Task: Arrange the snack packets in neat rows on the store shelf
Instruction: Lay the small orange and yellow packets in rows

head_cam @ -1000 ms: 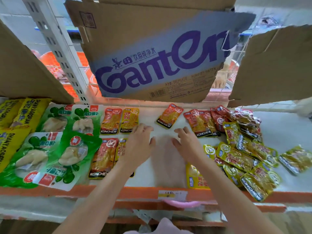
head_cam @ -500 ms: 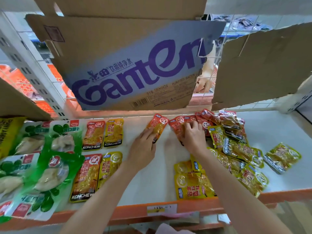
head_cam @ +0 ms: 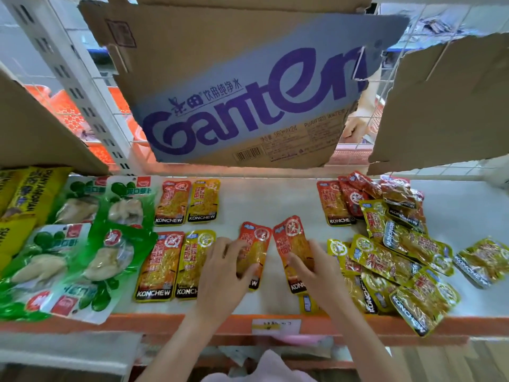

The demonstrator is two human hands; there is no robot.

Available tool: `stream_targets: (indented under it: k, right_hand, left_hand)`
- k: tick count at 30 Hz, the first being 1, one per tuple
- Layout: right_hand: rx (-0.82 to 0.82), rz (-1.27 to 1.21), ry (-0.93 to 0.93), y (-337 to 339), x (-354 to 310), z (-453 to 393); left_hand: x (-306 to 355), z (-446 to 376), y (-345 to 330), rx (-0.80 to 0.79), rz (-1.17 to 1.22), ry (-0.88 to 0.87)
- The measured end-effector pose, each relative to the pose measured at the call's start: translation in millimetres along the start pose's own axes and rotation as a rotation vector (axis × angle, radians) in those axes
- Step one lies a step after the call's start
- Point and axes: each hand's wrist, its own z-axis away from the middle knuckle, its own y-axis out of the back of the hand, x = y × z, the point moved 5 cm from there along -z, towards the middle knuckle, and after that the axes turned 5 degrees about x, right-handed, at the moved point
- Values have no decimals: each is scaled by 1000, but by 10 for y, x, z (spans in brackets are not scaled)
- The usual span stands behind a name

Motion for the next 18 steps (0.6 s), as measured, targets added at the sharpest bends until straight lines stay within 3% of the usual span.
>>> stream_targets:
  k: [4, 7, 14, 18]
  right_hand:
    - [19, -49, 38, 1, 48, 29]
    - [19, -78, 36, -15, 37, 24]
    - [-17, -331, -92, 33, 88, 19]
    - [-24, -356, -89, 55, 84, 26]
  left_hand:
    - [-66, 15, -31, -29, -40, 120]
    - [-47, -11, -29, -55, -36, 115]
    - [-28, 29, 30, -45, 268, 180]
    - [-86, 37, 26, -18, 276, 186]
